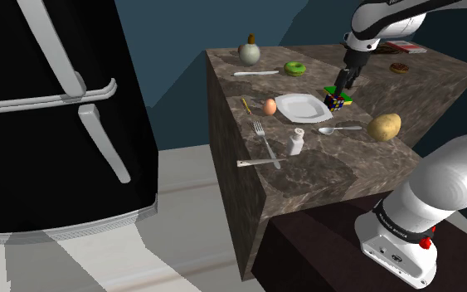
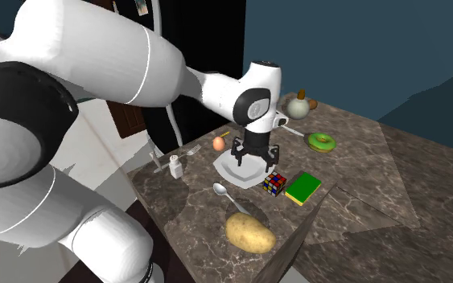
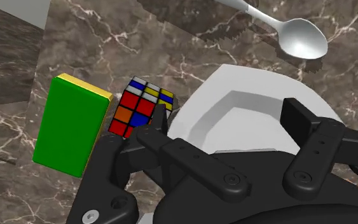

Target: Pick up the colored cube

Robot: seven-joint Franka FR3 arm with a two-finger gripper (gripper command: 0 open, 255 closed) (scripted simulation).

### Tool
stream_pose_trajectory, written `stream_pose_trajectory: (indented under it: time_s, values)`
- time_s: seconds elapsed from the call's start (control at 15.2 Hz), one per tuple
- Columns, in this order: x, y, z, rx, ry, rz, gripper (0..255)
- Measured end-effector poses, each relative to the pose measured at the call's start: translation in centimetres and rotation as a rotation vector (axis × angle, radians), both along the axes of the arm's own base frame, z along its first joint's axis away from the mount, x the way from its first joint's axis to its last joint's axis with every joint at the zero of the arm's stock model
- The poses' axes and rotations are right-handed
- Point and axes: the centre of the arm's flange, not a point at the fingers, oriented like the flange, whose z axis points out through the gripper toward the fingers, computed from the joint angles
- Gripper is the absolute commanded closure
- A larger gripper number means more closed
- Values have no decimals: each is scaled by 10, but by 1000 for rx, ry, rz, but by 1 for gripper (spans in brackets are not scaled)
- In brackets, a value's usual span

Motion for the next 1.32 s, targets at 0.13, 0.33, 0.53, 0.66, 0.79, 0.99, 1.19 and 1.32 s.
stream_pose_trajectory:
  time_s: [0.13,0.33,0.53,0.66,0.79,0.99,1.19,1.32]
  values:
    - [7,-21,-15,0,-4,-4,0]
    - [16,-48,-36,0,-8,-10,0]
    - [25,-70,-56,-1,-12,-15,0]
    - [27,-74,-67,-2,-12,-15,0]
    - [26,-73,-79,-2,-12,-15,0]
    - [26,-74,-94,-2,-12,-15,0]
    - [25,-74,-96,-2,-13,-15,255]
    - [25,-75,-96,-2,-13,-15,255]
